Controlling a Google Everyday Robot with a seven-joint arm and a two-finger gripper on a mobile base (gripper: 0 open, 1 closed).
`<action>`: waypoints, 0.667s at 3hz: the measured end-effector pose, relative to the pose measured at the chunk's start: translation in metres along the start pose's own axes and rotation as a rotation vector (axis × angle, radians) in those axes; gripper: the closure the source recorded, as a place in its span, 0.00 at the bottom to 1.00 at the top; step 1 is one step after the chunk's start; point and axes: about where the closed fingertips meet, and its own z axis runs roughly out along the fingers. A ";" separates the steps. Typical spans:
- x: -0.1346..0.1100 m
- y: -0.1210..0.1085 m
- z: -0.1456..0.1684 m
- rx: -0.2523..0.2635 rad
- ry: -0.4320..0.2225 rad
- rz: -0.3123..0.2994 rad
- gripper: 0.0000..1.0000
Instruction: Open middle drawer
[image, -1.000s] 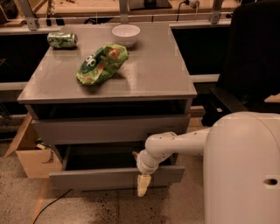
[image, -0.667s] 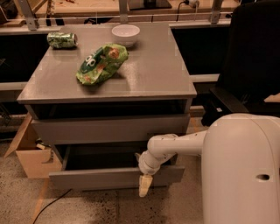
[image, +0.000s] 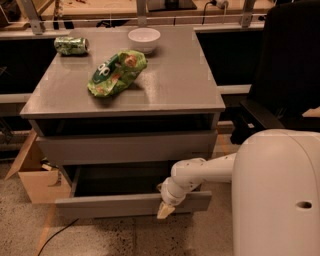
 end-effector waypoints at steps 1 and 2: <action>0.005 0.028 -0.011 0.005 0.012 0.067 0.64; 0.012 0.070 -0.020 -0.016 0.021 0.153 0.87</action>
Offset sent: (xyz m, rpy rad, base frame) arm -0.1199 -0.0376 0.0170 -0.0287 0.1326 -0.2289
